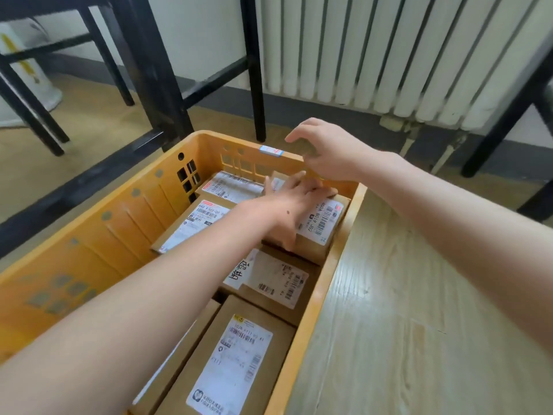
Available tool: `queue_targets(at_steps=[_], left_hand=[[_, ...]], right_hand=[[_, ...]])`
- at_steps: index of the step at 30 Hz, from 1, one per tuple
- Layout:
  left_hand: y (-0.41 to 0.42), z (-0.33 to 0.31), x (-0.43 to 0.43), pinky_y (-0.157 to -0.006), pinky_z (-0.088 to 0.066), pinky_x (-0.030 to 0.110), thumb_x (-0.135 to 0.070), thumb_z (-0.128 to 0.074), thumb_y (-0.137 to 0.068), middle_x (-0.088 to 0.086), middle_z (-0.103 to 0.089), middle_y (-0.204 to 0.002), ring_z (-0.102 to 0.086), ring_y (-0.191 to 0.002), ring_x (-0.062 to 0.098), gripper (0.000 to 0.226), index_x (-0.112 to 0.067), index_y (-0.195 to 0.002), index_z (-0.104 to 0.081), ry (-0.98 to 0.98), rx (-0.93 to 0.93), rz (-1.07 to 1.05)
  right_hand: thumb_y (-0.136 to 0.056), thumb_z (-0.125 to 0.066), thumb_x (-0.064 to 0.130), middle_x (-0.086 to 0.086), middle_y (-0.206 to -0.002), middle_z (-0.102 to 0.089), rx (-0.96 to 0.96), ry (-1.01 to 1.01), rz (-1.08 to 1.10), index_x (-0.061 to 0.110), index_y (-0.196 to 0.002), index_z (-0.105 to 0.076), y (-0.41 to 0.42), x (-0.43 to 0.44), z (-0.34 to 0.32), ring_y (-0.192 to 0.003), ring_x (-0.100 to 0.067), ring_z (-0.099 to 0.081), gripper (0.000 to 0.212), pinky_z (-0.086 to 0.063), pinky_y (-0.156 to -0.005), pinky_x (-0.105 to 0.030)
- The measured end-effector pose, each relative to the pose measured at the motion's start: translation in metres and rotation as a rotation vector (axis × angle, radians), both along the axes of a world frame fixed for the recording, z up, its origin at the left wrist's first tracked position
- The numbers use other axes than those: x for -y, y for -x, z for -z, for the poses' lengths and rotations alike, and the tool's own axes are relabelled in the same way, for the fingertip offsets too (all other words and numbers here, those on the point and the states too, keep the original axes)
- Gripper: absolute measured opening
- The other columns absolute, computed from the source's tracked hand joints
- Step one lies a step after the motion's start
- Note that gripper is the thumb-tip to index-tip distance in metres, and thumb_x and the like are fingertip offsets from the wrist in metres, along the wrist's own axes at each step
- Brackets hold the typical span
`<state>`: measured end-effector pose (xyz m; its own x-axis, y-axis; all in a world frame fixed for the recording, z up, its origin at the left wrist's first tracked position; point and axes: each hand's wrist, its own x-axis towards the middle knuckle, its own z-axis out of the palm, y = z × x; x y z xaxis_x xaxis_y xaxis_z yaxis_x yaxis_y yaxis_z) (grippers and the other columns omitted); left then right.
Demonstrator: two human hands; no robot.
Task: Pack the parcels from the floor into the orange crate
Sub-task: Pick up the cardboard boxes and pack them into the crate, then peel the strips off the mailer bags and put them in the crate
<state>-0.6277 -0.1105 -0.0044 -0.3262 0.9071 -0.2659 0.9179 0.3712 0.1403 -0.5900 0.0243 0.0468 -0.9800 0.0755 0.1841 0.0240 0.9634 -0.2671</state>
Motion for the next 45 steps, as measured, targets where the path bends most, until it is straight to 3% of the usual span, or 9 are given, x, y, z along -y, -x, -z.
queue_targets(at_steps=[5, 12, 19, 21, 24, 29, 34, 39, 45], left_hand=[[0.002, 0.037, -0.002, -0.114, 0.003, 0.062, 0.015, -0.053, -0.078, -0.015, 0.002, -0.159, 0.018, -0.145, 0.014, 0.099, -0.048, -0.144, -0.015, -0.059, -0.071, 0.131], [0.004, 0.052, 0.011, -0.117, -0.018, 0.045, 0.010, -0.058, -0.081, -0.002, -0.012, -0.159, -0.006, -0.145, 0.023, 0.098, -0.042, -0.149, -0.010, -0.183, -0.234, 0.211], [-0.002, 0.015, 0.028, -0.118, -0.019, 0.034, -0.005, -0.060, -0.082, 0.000, -0.013, -0.158, -0.011, -0.145, 0.017, 0.078, -0.022, -0.149, -0.025, -0.177, 0.110, -0.013], [-0.018, 0.000, 0.036, -0.107, -0.037, 0.037, -0.008, -0.057, -0.084, -0.001, -0.038, -0.144, -0.037, -0.132, 0.017, 0.054, -0.020, -0.136, -0.047, -0.330, 0.110, -0.110], [-0.046, -0.022, 0.037, -0.078, -0.051, 0.039, -0.021, -0.058, -0.088, -0.004, -0.057, -0.103, -0.055, -0.097, 0.016, 0.018, -0.019, -0.105, -0.065, -0.587, 0.017, -0.134], [-0.102, -0.045, 0.016, -0.057, -0.031, 0.017, -0.023, -0.059, -0.088, -0.006, -0.052, -0.076, -0.049, -0.071, 0.010, 0.013, -0.015, -0.080, -0.064, -0.755, -0.115, -0.042], [-0.184, -0.050, -0.020, -0.073, -0.047, 0.034, -0.034, -0.052, -0.090, -0.007, -0.060, -0.073, -0.055, -0.071, 0.014, 0.024, -0.018, -0.079, -0.066, -0.677, -0.164, 0.151], [-0.272, -0.054, -0.077, -0.074, -0.039, 0.032, -0.035, -0.039, -0.093, -0.009, -0.060, -0.070, -0.052, -0.072, 0.016, 0.027, -0.024, -0.084, -0.063, -0.513, -0.260, 0.470], [-0.380, -0.010, -0.115, -0.074, -0.046, 0.033, -0.034, -0.047, -0.085, 0.000, -0.068, -0.079, -0.062, -0.081, 0.027, 0.022, -0.020, -0.074, -0.060, -0.380, 0.082, 0.217]], right_hand=[[-0.085, -0.057, 0.006, 0.000, -0.135, -0.046, 0.029, 0.012, -0.001, 0.020, -0.130, -0.052, -0.002, -0.010, 0.016, -0.121, -0.019, -0.048, 0.048, -0.043, -0.101, -0.033], [-0.085, -0.053, 0.007, 0.001, -0.131, -0.047, -0.049, 0.023, 0.073, 0.020, -0.126, -0.053, -0.041, -0.018, 0.022, -0.120, -0.017, -0.048, 0.044, -0.036, -0.109, -0.035], [-0.090, -0.054, 0.011, 0.000, -0.128, -0.051, -0.019, -0.022, 0.086, 0.019, -0.122, -0.057, -0.106, 0.007, 0.009, -0.118, -0.017, -0.050, 0.034, -0.030, -0.114, -0.037], [-0.090, -0.055, 0.012, 0.001, -0.127, -0.052, -0.013, -0.050, 0.068, 0.019, -0.120, -0.058, -0.127, 0.017, 0.007, -0.120, -0.017, -0.048, 0.032, -0.023, -0.117, -0.039], [-0.089, -0.054, 0.012, 0.000, -0.123, -0.054, -0.054, -0.079, 0.053, 0.018, -0.121, -0.059, -0.152, 0.031, 0.008, -0.116, -0.018, -0.049, 0.032, -0.036, -0.109, -0.040], [-0.090, -0.054, 0.018, -0.002, -0.117, -0.055, -0.073, -0.126, 0.095, 0.018, -0.122, -0.055, -0.204, 0.040, 0.014, -0.100, -0.020, -0.053, 0.032, -0.049, -0.087, -0.035], [-0.092, -0.052, 0.025, -0.001, -0.111, -0.055, -0.005, -0.113, 0.193, 0.018, -0.124, -0.053, -0.294, 0.022, 0.010, -0.093, -0.020, -0.055, 0.033, -0.049, -0.079, -0.035], [-0.086, -0.056, 0.018, -0.001, -0.101, -0.062, 0.000, 0.015, 0.443, 0.016, -0.111, -0.062, -0.396, -0.010, 0.015, -0.094, -0.022, -0.058, 0.025, -0.048, -0.083, -0.039], [-0.084, -0.056, 0.013, -0.004, -0.094, -0.064, 0.099, 0.138, 0.679, 0.014, -0.103, -0.066, -0.489, -0.029, 0.040, -0.092, -0.024, -0.061, 0.021, -0.047, -0.082, -0.037]])
